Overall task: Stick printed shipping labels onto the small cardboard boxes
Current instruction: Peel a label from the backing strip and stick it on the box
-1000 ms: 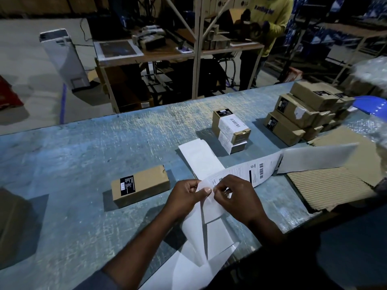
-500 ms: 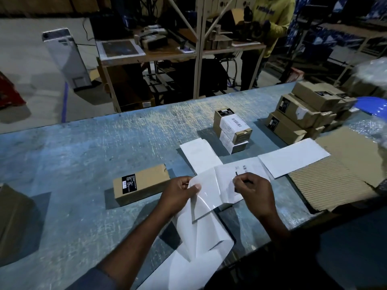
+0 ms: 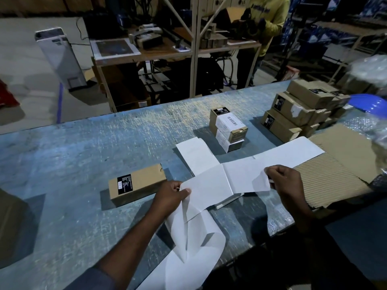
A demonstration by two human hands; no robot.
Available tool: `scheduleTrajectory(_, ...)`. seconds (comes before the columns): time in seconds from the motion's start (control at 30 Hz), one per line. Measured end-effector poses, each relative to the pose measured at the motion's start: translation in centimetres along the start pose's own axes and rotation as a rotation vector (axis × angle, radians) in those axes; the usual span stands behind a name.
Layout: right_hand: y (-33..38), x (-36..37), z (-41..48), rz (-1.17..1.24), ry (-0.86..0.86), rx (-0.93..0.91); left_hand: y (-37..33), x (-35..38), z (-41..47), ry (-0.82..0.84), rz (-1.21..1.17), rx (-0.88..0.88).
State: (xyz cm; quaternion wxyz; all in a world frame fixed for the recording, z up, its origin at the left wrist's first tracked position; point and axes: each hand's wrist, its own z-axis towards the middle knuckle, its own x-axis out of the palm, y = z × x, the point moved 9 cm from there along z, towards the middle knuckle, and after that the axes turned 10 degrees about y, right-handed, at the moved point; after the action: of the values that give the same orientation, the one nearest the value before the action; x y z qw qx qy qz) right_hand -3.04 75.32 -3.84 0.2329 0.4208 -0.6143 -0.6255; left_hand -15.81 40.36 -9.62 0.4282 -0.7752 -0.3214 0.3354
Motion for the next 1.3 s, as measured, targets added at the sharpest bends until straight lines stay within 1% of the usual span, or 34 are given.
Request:
scheduleTrajectory(0.23,0.5,-1.6,0.3,0.034,-0.08,0.004,0.8,-0.4,-0.1,-0.041,0.031,-0.074)
scheduleTrajectory(0.33,0.6,-2.1,0.2,0.113,-0.114,0.017,0.9,-0.5,-0.3,-0.054,0.033,-0.082)
scheduleTrajectory(0.5,1.9,-4.2,-0.6,0.161,-0.241,0.026,1.6,-1.0,-0.4,-0.073,0.051,-0.111)
scheduleTrajectory(0.57,3.1,-4.0,-0.9,0.19,-0.241,0.0,1.6,-1.0,-0.5,-0.077,0.09,-0.113)
scheduleTrajectory(0.63,4.4,-3.4,-1.2,0.278,-0.243,-0.052,0.9,-1.1,-0.8,-0.089,0.203,-0.095)
scheduleTrajectory(0.7,6.1,-2.1,-1.8,0.357,-0.222,-0.098,-0.8,-1.2,-1.6,-0.137,0.417,-0.016)
scheduleTrajectory(0.73,7.0,-1.1,-2.1,0.35,-0.204,-0.111,-2.1,-1.1,-2.2,-0.173,0.546,0.069)
scheduleTrajectory(0.77,7.8,0.0,-2.6,0.312,-0.181,-0.121,-3.6,-0.7,-3.0,-0.2,0.637,0.189)
scheduleTrajectory(0.8,8.7,1.2,-3.1,0.253,-0.155,-0.137,-5.3,0.0,-4.1,-0.199,0.657,0.328)
scheduleTrajectory(0.83,9.5,2.6,-3.7,0.19,-0.124,-0.163,-6.8,0.6,-5.1,-0.18,0.627,0.44)
scheduleTrajectory(0.87,10.5,4.2,-4.5,0.124,-0.089,-0.212,-8.1,0.9,-6.2,-0.157,0.541,0.502)
scheduleTrajectory(0.9,11.7,6.0,-5.6,0.042,-0.055,-0.289,-8.6,0.9,-6.9,-0.135,0.394,0.505)
scheduleTrajectory(0.93,13.2,7.7,-7.0,-0.07,-0.025,-0.403,-8.6,0.9,-7.2,-0.091,0.179,0.455)
scheduleTrajectory(0.97,14.8,9.6,-8.5,-0.2,0.0,-0.549,-8.2,1.0,-7.3,-0.018,-0.099,0.362)
scheduleTrajectory(1.03,16.9,13.6,-11.9,-0.455,0.073,-0.86,-6.5,1.7,-7.2,0.14,-0.622,0.075)
scheduleTrajectory(1.07,17.3,15.5,-13.5,-0.567,0.108,-0.982,-5.8,1.5,-7.5,0.175,-0.779,-0.017)
scheduleTrajectory(1.1,17.3,17.1,-14.9,-0.657,0.133,-1.084,-5.4,0.9,-7.8,0.19,-0.862,-0.052)
scheduleTrajectory(1.17,16.8,19.8,-17.1,-0.758,0.187,-1.221,-4.9,-0.8,-8.0,0.188,-0.904,-0.026)
scheduleTrajectory(1.23,16.0,21.5,-18.3,-0.796,0.262,-1.287,-4.4,-2.3,-8.3,0.152,-0.867,0.003)
scheduleTrajectory(1.3,15.0,22.5,-18.6,-0.795,0.35,-1.297,-3.3,-3.6,-8.6,0.089,-0.841,0.004)
